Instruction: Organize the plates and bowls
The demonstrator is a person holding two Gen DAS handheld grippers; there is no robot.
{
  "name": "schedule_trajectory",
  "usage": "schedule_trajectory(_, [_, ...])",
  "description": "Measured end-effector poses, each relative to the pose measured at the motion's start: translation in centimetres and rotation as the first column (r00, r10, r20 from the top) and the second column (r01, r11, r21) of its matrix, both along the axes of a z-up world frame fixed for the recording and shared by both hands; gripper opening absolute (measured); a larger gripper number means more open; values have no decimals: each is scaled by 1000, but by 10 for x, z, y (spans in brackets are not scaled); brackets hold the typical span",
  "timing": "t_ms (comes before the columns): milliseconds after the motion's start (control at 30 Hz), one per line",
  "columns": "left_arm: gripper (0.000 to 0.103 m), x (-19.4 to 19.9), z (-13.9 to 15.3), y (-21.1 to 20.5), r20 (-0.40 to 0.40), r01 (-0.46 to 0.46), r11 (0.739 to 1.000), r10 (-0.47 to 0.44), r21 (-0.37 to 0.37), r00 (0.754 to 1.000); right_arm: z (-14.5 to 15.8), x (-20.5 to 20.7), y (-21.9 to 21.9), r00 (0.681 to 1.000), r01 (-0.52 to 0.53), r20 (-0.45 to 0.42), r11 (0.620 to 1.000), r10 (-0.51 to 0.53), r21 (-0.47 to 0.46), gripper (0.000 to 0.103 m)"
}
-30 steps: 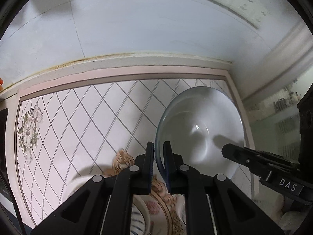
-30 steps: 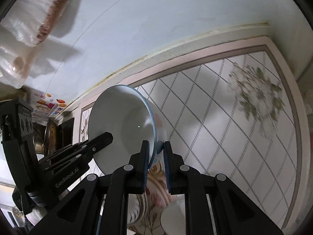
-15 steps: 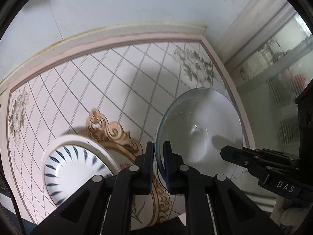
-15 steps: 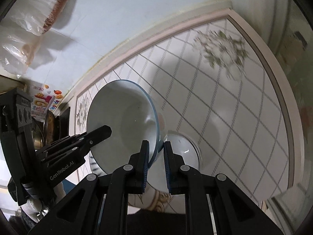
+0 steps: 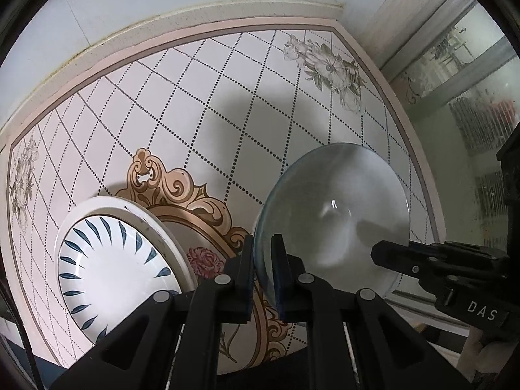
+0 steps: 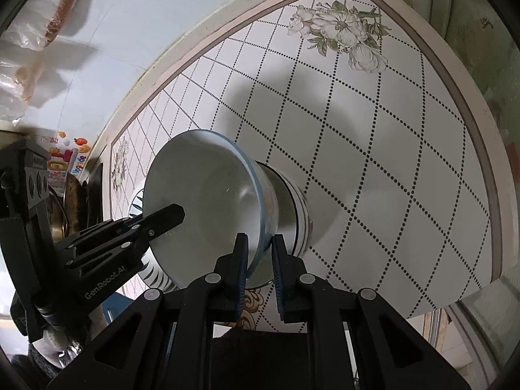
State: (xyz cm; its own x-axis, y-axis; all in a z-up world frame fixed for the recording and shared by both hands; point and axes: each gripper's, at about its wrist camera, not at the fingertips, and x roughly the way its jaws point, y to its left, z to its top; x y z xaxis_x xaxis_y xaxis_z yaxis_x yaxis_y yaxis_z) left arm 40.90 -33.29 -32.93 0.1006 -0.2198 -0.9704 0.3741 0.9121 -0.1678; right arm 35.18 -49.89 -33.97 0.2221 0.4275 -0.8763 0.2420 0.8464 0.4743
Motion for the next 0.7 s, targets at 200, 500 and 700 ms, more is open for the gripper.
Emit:
schedule_trajectory(200, [8, -3, -10, -2, -29, 1, 1000, -1, 12, 1000, -5, 1, -3, 1000, -2, -19, 1000, 2, -4, 16])
schedule_trajectory(500, [8, -5, -14, -4, -18, 11, 999, -10, 37, 1000, -15, 1, -2, 999, -9, -34, 1000, 8, -2, 16])
schedule_trajectory(700, [9, -7, -18, -6, -36, 22, 998, -19, 67, 999, -16, 4, -1, 998, -13, -60, 1000, 11, -20, 19])
